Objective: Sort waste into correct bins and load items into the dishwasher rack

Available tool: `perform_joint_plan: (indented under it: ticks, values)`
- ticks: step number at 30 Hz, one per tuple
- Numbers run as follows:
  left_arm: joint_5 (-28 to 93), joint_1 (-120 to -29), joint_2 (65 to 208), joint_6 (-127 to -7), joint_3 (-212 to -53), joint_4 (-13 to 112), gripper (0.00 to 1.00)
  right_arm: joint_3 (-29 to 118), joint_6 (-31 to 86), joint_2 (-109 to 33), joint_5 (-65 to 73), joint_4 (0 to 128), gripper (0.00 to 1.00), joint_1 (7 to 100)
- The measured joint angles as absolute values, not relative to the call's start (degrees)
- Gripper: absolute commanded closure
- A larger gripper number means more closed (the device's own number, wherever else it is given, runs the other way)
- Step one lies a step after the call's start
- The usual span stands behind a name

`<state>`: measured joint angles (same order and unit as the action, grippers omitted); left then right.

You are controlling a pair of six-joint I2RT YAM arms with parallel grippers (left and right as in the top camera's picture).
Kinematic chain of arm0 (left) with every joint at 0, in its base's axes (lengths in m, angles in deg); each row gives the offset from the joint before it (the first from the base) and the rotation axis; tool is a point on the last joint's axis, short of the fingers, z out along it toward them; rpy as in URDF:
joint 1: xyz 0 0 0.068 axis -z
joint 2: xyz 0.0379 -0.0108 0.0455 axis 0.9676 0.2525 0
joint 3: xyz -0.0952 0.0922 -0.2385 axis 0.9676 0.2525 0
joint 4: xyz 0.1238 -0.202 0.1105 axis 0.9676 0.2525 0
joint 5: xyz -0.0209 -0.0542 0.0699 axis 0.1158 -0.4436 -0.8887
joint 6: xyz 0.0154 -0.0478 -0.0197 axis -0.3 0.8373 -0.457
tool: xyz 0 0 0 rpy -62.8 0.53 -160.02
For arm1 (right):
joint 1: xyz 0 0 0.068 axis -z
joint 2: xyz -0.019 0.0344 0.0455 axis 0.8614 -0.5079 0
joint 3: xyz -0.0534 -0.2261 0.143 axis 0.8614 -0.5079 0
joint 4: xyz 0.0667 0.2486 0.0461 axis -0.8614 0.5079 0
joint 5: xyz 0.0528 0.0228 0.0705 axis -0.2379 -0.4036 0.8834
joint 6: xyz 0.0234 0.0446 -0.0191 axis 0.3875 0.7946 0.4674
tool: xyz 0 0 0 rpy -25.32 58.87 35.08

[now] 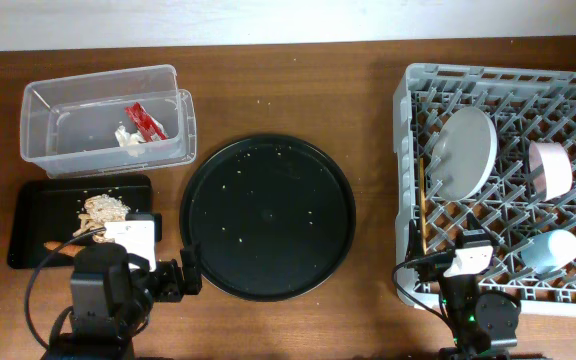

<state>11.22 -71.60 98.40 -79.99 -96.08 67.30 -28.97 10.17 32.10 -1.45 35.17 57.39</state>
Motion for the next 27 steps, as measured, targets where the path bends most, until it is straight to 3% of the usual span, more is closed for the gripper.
perform_joint_plan:
  ticks: [7, 12, 16, 24, 27]
  values:
    - [11.2, -71.6, 98.0, -80.0, -96.1, 67.3, 0.01, -29.0, 10.1, 32.1, -1.5, 35.2, 0.02, 57.4]
    - [8.3, -71.2, 88.8, -80.0, -90.1, 63.4, 0.01, -29.0, 10.2, 32.1, -1.6, 35.2, 0.02, 57.4]
    - [5.5, -69.3, 76.5, -80.0, -76.9, 52.3, 0.01, -29.0, 10.2, 32.2, -1.6, 35.2, 0.02, 57.4]
    - [4.9, -69.3, 65.5, -87.2, -56.0, 11.3, 0.01, -29.0, 10.1, 32.2, -1.6, 35.2, 0.02, 57.4]
    - [5.4, -69.3, 65.2, -90.2, -53.7, 14.4, 0.01, -29.0, 10.1, 32.2, -1.6, 35.2, 0.02, 57.4]
